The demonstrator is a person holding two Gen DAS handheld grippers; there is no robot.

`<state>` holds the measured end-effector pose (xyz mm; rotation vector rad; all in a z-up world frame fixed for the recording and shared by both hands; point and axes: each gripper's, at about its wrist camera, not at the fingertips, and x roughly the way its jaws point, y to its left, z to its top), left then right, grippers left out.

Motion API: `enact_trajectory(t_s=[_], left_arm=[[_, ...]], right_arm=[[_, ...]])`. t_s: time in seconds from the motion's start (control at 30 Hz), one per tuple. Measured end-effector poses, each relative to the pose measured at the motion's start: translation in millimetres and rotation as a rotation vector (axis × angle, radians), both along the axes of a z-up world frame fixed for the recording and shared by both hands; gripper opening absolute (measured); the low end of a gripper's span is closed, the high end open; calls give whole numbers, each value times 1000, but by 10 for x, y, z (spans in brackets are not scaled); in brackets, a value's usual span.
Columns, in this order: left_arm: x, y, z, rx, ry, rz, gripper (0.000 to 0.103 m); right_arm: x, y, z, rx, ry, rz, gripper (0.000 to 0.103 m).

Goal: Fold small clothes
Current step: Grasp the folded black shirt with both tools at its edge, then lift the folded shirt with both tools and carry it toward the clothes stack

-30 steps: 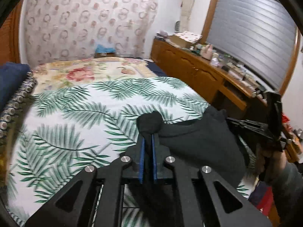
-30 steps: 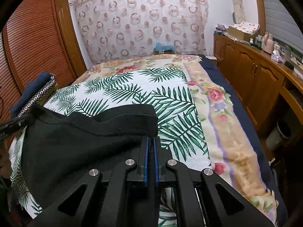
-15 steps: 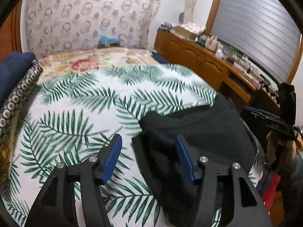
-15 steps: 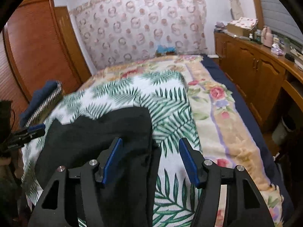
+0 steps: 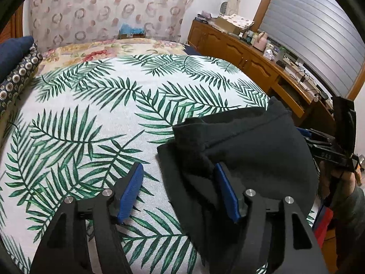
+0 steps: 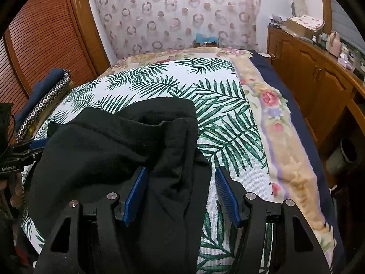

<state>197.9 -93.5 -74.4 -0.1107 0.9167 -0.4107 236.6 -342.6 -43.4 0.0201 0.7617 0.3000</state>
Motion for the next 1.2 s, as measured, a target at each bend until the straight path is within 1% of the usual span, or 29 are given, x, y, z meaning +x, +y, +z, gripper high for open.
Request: enact_trajectory(t_s=[0.03,0.07,0.13,0.17,0.2,0.27,0.3,0.37,0.4,0.43,0.47,0.5,0.53,0.57,0.63,0.8,0.93,1.07,1.2], left_arm=[[10,0,-11,-8,7,2,66],[11,2,-14,-15,7,5,66],[14,-4,-17,-24,7,7,66],[18,-3,-17,-32,10,12,66],[23,2,-14,-39,11,16,66],[39,6,-14,-57,17,21,66],[50,3,-11,-65,20,19,66],[57,-9,-16,-82,27,7,65],[64,-16,-17,-95,32,-6,60],[80,-22,-25,-121,49,-28,43],[88,-27,-35,-154,69,-46,33],[89,-33,-37,-163,77,-53,27],[80,-44,-25,-164,77,-61,18],[62,-59,-2,-156,70,-62,15],[-6,-75,88,-133,40,-60,13],[-327,52,508,-198,-77,-61,12],[-590,197,837,-212,-181,-50,10],[-712,514,1101,-231,-262,5,10],[-749,817,1276,-214,-322,55,9]], right_arm=[[-11,9,1,0,-2,4,55],[-38,2,-1,8,-2,17,51],[-76,4,4,17,-2,34,38],[-79,13,-1,21,-2,43,34],[-84,15,-7,29,1,55,25],[-123,8,-13,36,1,63,21],[-132,21,-13,30,-1,74,17],[-168,33,-11,23,-6,80,15],[-174,28,-12,25,-7,83,14],[-185,26,-9,27,-9,84,13],[-196,18,-6,30,-18,84,13],[-215,19,-2,31,-28,83,12],[-242,32,5,28,-42,82,12],[-279,38,27,26,-64,82,12],[-366,57,77,31,-105,84,11],[-614,122,374,35,-227,101,11],[-765,239,655,29,-321,135,10],[-754,415,903,47,-386,179,7],[-667,702,1105,51,-437,250,7]])
